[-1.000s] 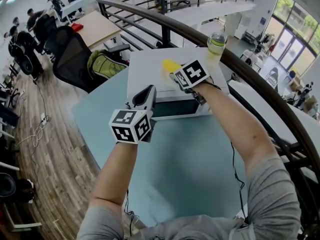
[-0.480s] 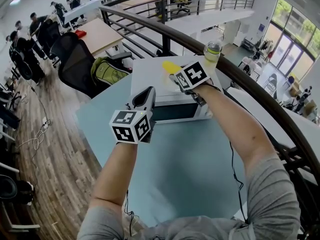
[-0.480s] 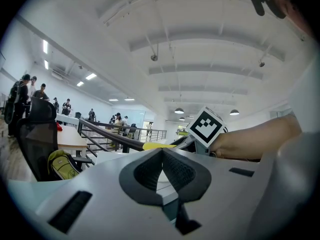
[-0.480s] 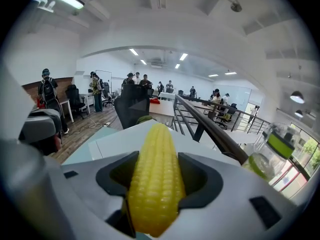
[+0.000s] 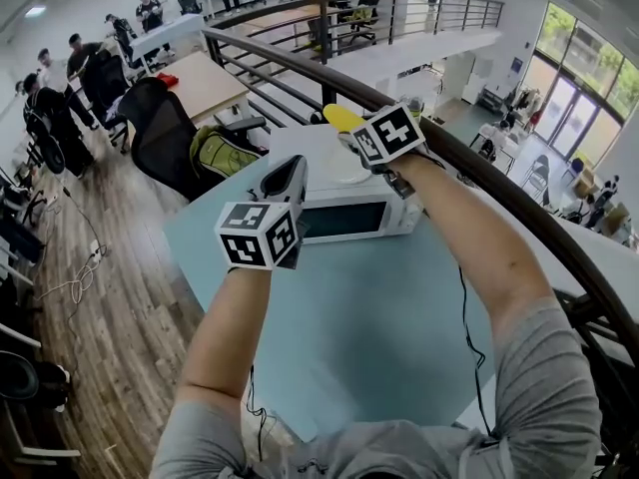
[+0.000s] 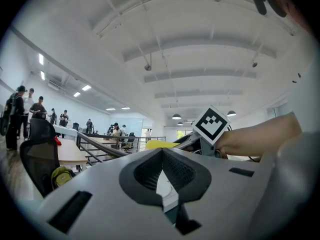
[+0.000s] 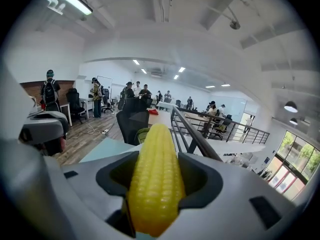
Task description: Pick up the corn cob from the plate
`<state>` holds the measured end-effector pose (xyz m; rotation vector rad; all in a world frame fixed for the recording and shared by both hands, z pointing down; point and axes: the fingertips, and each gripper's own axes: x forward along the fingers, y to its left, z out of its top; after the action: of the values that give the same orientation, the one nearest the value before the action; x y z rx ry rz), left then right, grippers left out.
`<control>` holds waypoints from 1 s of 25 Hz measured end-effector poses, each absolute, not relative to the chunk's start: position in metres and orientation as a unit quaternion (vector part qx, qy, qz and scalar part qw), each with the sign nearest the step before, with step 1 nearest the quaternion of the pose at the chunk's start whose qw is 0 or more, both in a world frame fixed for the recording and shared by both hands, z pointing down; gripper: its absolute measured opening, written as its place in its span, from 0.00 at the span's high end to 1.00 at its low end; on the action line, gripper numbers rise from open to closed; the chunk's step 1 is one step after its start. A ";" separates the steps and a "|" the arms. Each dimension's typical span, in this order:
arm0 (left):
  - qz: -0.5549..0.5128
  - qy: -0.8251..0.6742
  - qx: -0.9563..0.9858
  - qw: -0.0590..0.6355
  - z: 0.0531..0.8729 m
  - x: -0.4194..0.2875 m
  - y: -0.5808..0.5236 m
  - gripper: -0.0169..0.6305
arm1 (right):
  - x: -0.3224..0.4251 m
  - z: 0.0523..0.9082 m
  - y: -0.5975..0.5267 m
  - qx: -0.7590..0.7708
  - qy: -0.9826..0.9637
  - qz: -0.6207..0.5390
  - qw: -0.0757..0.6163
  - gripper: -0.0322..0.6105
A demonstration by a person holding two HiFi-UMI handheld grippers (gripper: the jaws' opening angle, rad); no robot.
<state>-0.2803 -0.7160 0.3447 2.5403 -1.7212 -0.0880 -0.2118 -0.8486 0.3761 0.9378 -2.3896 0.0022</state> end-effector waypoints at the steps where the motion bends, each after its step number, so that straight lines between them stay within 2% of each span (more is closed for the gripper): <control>1: -0.030 -0.561 0.827 0.031 0.336 -0.279 -0.710 0.95 | -0.209 0.365 -0.841 0.351 -0.894 -0.003 0.279 0.56; 18: -0.052 -0.550 0.832 -0.045 0.193 -0.245 -0.575 0.95 | -0.161 0.193 -0.690 0.374 -0.900 -0.079 0.211 0.56; 25: -0.063 -0.535 0.839 -0.076 0.158 -0.258 -0.520 0.95 | -0.167 0.157 -0.632 0.389 -0.895 -0.104 0.193 0.56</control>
<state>-0.2581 -0.5201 0.1584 2.7724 -1.7660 -0.2073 -0.1672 -0.6323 0.1571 1.0924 -2.5110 -0.2932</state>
